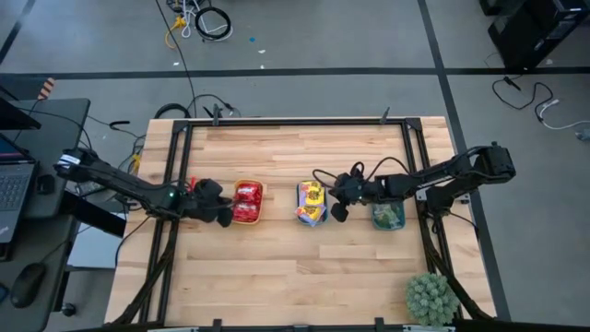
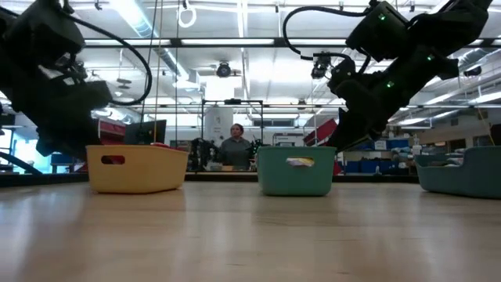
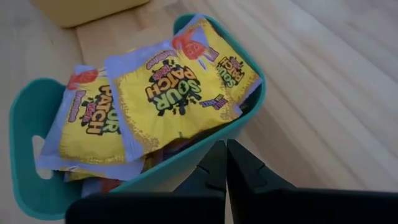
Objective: Sort candy
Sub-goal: Adjust the bins to the center of the table
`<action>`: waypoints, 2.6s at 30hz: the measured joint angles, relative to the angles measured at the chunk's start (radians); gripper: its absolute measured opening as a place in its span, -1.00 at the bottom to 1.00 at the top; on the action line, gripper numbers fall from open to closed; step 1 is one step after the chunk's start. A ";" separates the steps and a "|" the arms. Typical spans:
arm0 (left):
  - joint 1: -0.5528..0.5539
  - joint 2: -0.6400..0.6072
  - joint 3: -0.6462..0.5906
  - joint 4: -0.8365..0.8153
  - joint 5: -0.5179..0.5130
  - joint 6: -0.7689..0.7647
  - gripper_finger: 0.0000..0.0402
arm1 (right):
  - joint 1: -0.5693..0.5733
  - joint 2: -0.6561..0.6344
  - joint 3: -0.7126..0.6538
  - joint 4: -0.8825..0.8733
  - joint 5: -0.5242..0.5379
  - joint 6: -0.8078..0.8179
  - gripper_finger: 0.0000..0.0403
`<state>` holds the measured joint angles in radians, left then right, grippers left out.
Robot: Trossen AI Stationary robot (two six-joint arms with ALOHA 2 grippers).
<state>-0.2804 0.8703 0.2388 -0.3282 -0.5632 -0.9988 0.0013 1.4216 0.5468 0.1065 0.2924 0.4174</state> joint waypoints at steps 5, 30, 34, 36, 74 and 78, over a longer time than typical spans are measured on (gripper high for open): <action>0.015 0.000 -0.060 0.138 -0.014 0.026 -1.00 | -0.018 0.000 0.000 0.005 -0.018 -0.004 -1.00; -0.042 0.012 0.006 0.001 -0.004 0.049 -1.00 | 0.023 0.282 0.110 0.042 -0.070 0.098 -1.00; -0.043 0.061 -0.054 0.209 -0.011 0.051 -1.00 | 0.011 0.285 0.129 0.034 -0.078 0.067 -1.00; -0.043 0.092 -0.068 0.272 -0.011 0.054 -1.00 | 0.006 0.283 0.137 0.038 -0.087 0.055 -1.00; -0.178 0.060 0.138 0.082 0.069 0.399 -1.00 | 0.189 0.276 0.139 0.095 -0.035 0.137 -1.00; -0.219 0.065 0.143 0.074 0.117 0.400 -1.00 | 0.180 0.323 0.174 0.154 -0.035 0.112 -1.00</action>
<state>-0.4990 0.9358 0.3814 -0.2544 -0.4464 -0.5985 0.1817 1.7446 0.7210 0.2605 0.2575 0.5293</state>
